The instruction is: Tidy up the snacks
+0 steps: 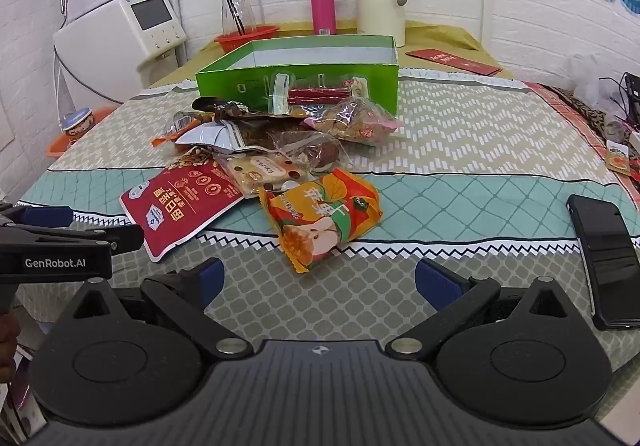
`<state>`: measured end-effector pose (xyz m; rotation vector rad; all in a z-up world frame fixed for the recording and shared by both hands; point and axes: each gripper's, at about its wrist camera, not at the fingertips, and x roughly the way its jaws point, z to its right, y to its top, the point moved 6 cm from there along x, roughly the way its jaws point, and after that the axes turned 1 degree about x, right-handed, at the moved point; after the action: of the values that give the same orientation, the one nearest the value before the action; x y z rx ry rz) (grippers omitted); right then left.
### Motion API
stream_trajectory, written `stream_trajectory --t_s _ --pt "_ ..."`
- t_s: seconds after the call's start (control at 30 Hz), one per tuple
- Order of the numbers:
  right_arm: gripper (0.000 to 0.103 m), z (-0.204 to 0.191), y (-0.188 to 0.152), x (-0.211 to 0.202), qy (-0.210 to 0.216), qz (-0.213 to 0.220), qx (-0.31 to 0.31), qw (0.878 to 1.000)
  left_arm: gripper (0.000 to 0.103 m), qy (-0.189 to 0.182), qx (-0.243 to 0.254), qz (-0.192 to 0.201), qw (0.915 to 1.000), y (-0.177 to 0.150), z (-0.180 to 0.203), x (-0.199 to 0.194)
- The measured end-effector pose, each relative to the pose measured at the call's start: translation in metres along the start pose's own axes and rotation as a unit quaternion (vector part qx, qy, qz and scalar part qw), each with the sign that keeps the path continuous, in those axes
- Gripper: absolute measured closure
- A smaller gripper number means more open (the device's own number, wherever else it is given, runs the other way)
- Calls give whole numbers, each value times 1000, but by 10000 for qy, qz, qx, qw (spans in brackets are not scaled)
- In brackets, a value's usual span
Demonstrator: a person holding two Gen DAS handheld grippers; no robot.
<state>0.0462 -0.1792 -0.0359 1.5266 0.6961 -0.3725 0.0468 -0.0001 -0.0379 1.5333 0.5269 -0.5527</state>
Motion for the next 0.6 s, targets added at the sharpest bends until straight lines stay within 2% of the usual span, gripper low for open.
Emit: stream_trajectory --t_s 0.23,0.4,0.6 --pt "0 -1 2 -1 16 67 16 10000 10 -1 22 92 10000 3 0 -3" --pt "0 1 -1 -1 37 80 13 10000 10 -19 19 122 9999 -7 -1 -1" --pt "0 -3 1 1 49 48 -7 10000 10 -19 4 26 10000 -1 1 1"
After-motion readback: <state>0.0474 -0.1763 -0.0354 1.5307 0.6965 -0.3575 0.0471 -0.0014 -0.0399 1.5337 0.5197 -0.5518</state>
